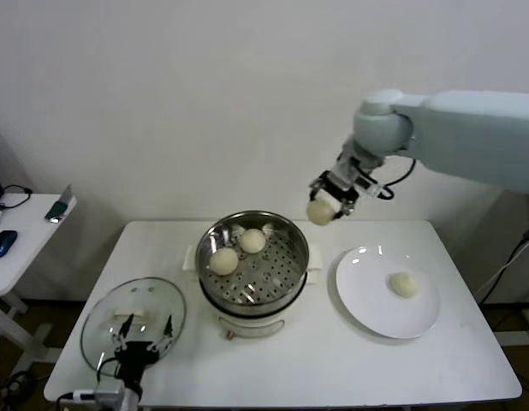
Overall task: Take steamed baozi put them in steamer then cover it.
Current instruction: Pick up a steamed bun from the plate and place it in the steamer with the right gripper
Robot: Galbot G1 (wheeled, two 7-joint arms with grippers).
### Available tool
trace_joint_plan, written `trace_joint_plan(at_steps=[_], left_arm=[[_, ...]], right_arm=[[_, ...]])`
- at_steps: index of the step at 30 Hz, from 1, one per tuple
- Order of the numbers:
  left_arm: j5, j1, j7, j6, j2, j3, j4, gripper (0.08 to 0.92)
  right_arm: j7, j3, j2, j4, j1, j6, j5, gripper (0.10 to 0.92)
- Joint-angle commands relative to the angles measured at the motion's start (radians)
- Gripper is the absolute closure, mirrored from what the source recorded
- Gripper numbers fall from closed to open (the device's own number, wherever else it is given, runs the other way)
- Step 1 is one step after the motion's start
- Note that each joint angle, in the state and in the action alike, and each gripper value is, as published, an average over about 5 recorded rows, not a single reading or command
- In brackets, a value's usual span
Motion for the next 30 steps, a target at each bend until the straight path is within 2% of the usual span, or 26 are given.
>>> trace_joint_plan(at_steps=[1,13,30], left_arm=[[-0.001,0.005,-0.001,-0.001,-0.003,-0.004,-0.008,0.177],[-0.003,0.01,-0.001,0.001,-0.008,-0.007,-0.02,0.177],[-0.006,0.004,-0.001,-0.001,-0.007,-0.003,-0.01,0.177]], right_arm=[[0.035,0.055,0.165,0.155,-0.05,0.077,-0.143,0.372],[0.091,0.041,0.268,0.055,-0.256,0.051,-0.276,0.381],[0.098,0.032,0.311,-0.069,-0.375,0.046,-0.335,0.381]])
